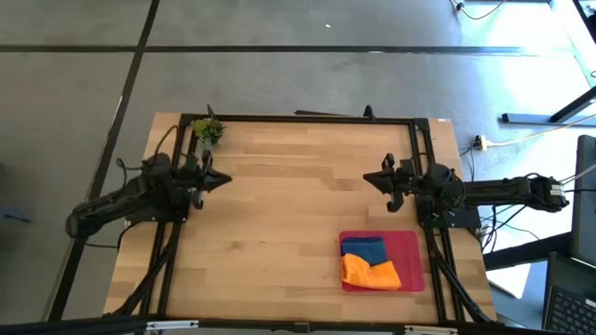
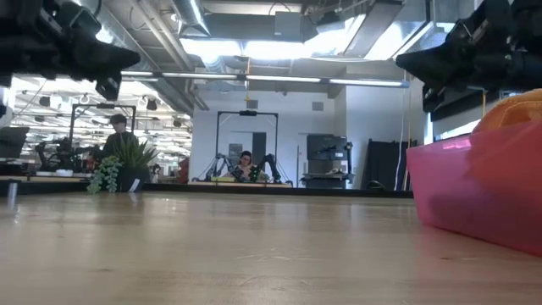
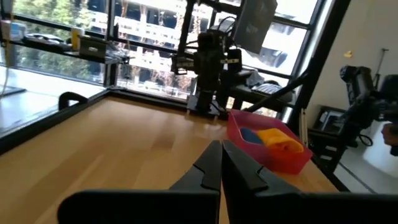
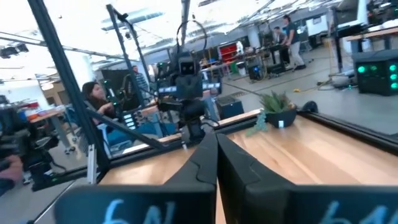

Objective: Roll microfiber towels into tight, uniform cylinder then place into a basket
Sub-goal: Return to Home Position

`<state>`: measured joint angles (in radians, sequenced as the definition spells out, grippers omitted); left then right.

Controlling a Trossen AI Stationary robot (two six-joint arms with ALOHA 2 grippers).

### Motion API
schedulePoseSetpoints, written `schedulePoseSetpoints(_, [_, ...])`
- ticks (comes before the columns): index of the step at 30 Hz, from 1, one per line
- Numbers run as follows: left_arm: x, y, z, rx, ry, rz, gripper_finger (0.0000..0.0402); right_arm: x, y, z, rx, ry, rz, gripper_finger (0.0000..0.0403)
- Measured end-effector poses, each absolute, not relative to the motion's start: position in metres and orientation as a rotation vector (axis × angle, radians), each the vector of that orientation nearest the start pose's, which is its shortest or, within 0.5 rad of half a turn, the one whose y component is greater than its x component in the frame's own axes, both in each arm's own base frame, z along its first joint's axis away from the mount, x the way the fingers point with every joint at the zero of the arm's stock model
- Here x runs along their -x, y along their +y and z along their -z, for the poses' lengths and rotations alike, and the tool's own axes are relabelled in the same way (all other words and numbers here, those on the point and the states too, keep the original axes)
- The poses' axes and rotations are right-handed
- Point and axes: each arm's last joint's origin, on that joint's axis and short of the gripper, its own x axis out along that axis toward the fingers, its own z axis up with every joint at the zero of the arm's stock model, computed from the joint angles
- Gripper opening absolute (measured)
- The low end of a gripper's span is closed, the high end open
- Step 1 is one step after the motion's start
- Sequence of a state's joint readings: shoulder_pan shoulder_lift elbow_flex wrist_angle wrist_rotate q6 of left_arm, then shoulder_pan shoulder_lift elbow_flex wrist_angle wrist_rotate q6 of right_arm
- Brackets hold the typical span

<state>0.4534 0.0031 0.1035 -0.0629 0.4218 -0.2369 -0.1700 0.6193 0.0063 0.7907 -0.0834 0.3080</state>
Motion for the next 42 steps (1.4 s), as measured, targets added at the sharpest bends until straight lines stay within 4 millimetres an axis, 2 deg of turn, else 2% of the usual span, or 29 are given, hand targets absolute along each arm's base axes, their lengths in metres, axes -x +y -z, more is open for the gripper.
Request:
schedulePoseSetpoints(4, [-0.09,0.029,-0.172,0.235,-0.065,0.028,0.0,-0.133,-0.022,-0.183,-0.263,-0.197,0.077,0.0008])
schedulePoseSetpoints(8, [-0.091,0.029,-0.172,0.231,-0.048,0.061,0.0,-0.133,-0.025,-0.182,-0.208,-0.186,0.111,0.0004])
schedulePoseSetpoints(12, [-0.091,0.029,-0.171,0.223,-0.045,0.063,0.0001,-0.133,-0.029,-0.18,-0.244,-0.181,0.193,0.0005])
schedulePoseSetpoints(16, [-0.091,0.031,-0.171,0.229,-0.053,-0.019,0.0001,-0.132,-0.033,-0.171,-0.28,-0.115,0.351,0.0023])
schedulePoseSetpoints(20, [-0.091,0.033,-0.171,0.231,-0.062,-0.094,0.0001,-0.132,-0.035,-0.162,-0.29,-0.033,0.433,0.0037])
schedulePoseSetpoints(27, [-0.091,0.034,-0.171,0.231,-0.066,-0.123,0.0002,-0.131,-0.035,-0.157,-0.4,-0.007,0.447,0.0041])
schedulePoseSetpoints(42, [-0.091,0.034,-0.171,0.231,-0.066,-0.124,0.0002,-0.131,-0.035,-0.157,-0.404,-0.008,0.447,0.0042])
